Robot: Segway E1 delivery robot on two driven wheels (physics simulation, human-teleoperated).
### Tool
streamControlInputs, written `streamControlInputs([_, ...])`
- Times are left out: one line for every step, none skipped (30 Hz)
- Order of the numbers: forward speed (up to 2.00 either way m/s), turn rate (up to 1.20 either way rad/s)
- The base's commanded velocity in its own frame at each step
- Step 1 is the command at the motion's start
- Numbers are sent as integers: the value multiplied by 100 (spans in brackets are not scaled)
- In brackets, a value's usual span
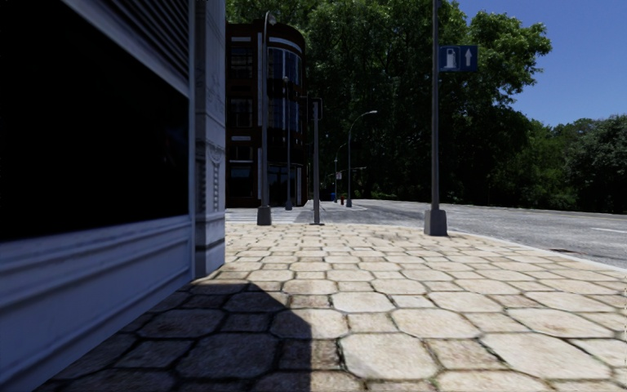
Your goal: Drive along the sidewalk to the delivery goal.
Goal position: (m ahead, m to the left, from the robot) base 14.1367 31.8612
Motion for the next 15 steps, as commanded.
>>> streamControlInputs([200, 0])
streamControlInputs([200, 0])
streamControlInputs([200, 0])
streamControlInputs([200, 0])
streamControlInputs([200, 0])
streamControlInputs([200, 0])
streamControlInputs([200, 0])
streamControlInputs([200, 0])
streamControlInputs([200, 0])
streamControlInputs([200, 0])
streamControlInputs([200, 0])
streamControlInputs([200, 0])
streamControlInputs([200, 0])
streamControlInputs([200, 0])
streamControlInputs([200, 0])
